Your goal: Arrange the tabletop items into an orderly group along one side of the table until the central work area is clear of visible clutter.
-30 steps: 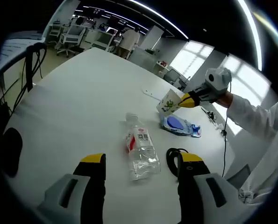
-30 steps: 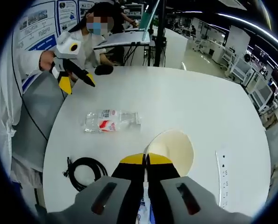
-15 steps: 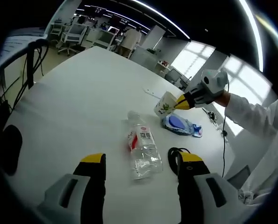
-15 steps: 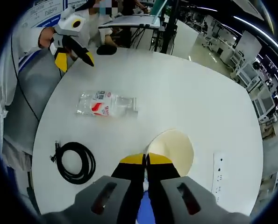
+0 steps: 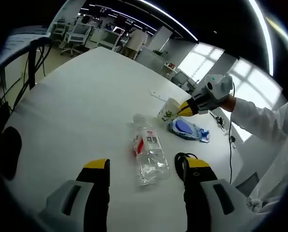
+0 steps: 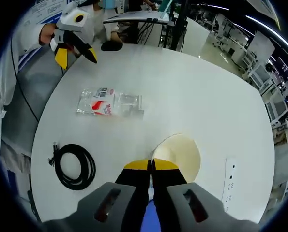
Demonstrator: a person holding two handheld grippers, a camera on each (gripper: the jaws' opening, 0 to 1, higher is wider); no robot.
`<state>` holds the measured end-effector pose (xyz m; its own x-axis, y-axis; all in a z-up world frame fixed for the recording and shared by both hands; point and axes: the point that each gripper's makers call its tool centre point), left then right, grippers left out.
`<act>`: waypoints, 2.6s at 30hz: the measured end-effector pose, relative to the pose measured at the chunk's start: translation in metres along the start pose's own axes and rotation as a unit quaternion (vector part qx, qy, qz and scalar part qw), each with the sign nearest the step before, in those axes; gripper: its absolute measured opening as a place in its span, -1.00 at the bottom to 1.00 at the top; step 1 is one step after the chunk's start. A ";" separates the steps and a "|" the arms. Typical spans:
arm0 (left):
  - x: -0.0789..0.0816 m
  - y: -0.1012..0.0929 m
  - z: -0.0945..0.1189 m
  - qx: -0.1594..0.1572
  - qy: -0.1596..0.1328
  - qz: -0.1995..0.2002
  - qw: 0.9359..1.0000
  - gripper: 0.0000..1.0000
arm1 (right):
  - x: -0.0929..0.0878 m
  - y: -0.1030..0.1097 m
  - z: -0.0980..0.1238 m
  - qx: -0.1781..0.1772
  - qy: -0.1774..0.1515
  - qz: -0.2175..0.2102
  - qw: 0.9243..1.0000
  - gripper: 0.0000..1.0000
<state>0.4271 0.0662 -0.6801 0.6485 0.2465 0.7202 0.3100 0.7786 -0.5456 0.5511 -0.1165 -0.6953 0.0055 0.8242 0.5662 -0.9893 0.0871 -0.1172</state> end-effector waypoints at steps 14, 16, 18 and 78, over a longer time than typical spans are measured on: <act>-0.001 0.000 -0.001 -0.002 -0.002 0.006 1.000 0.23 | -0.004 0.002 -0.008 0.002 0.010 0.004 1.000 -1.00; -0.001 0.000 -0.001 -0.002 -0.002 0.006 1.000 0.23 | -0.004 0.001 -0.008 0.000 0.010 0.006 1.000 -1.00; -0.002 0.000 -0.001 -0.002 -0.003 0.008 1.000 0.23 | -0.003 0.002 -0.009 0.001 0.008 0.002 1.000 -1.00; 0.012 -0.040 -0.003 -0.034 0.014 -0.043 0.998 0.29 | -0.012 0.026 0.058 -0.135 -0.090 -0.128 0.978 -0.46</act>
<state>0.4244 0.0365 -0.6511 0.6362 0.1636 0.7540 0.4116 0.7546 -0.5111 0.5174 -0.1563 -0.6579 0.1983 0.6461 0.7370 -0.8838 0.4430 -0.1505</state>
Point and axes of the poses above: the point that each gripper's makers call its tool centre point, and the gripper's own axes: z roughly backward along the fingers, y roughly to its left, x roughly out of its top, and after that the axes turned 7 degrees about -y, right-handed
